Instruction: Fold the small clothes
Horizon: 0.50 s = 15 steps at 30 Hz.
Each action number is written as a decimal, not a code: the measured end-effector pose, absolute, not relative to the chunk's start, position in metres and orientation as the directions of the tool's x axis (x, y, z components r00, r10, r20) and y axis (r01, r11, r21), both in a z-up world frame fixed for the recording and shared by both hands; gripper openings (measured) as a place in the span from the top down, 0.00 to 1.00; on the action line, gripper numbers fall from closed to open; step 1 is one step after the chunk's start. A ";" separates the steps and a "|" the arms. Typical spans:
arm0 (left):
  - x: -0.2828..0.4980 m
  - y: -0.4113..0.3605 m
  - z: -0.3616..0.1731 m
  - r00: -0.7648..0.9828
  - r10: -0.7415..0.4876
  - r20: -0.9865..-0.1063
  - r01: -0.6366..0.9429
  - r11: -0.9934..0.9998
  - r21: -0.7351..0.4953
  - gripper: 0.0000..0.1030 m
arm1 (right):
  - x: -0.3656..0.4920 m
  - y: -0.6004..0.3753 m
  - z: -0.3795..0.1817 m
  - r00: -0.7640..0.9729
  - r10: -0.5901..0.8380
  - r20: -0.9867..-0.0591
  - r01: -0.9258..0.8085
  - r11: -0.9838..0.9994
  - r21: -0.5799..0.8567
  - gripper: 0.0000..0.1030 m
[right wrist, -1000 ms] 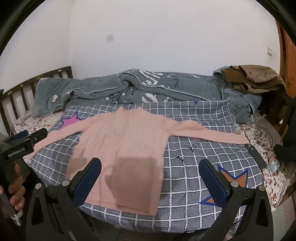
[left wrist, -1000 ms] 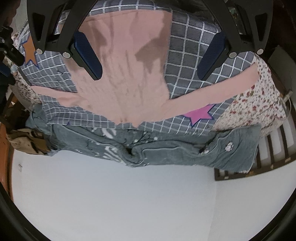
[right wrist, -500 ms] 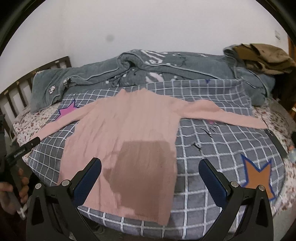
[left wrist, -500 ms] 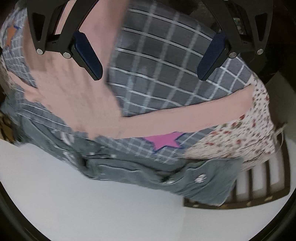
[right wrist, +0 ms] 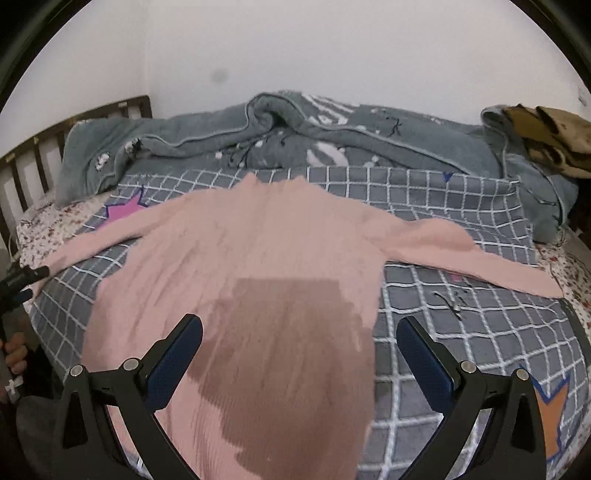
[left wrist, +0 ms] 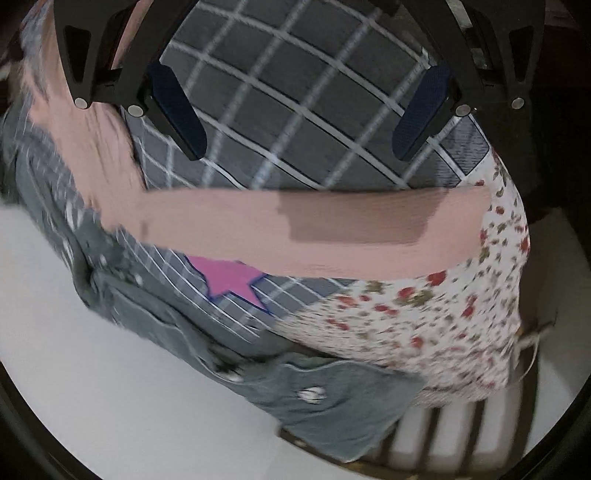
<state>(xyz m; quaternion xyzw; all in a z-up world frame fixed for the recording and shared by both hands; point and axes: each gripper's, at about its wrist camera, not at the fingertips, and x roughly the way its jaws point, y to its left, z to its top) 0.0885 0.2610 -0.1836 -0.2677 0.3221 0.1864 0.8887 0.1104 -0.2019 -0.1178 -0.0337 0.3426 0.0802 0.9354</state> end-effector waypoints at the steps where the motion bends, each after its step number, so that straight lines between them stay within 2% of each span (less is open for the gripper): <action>1: 0.090 0.270 -0.188 0.728 0.144 -0.671 -0.510 0.767 -0.388 0.02 | 0.119 -0.199 -0.121 0.738 0.141 -0.660 -0.182 0.983 0.006 0.00; 8: 0.101 0.311 -0.212 0.725 0.069 -0.685 -0.558 0.644 -0.524 0.05 | 0.159 -0.192 -0.118 0.769 0.230 -0.596 -0.223 0.971 0.086 0.00; 10: 0.103 0.322 -0.218 0.718 0.081 -0.691 -0.584 0.610 -0.535 0.12 | 0.167 -0.192 -0.117 0.794 0.233 -0.561 -0.226 0.971 0.083 0.00; 12: 0.103 0.326 -0.218 0.718 0.112 -0.687 -0.598 0.606 -0.525 0.15 | 0.172 -0.193 -0.121 0.816 0.215 -0.537 -0.215 0.975 0.065 0.00; 14: 0.106 0.331 -0.218 0.704 0.145 -0.696 -0.622 0.599 -0.504 0.19 | 0.177 -0.196 -0.132 0.811 0.207 -0.547 -0.212 0.976 0.054 0.00; 15: 0.107 0.333 -0.218 0.697 0.163 -0.698 -0.633 0.595 -0.494 0.25 | 0.178 -0.198 -0.138 0.803 0.207 -0.559 -0.210 0.976 0.060 0.00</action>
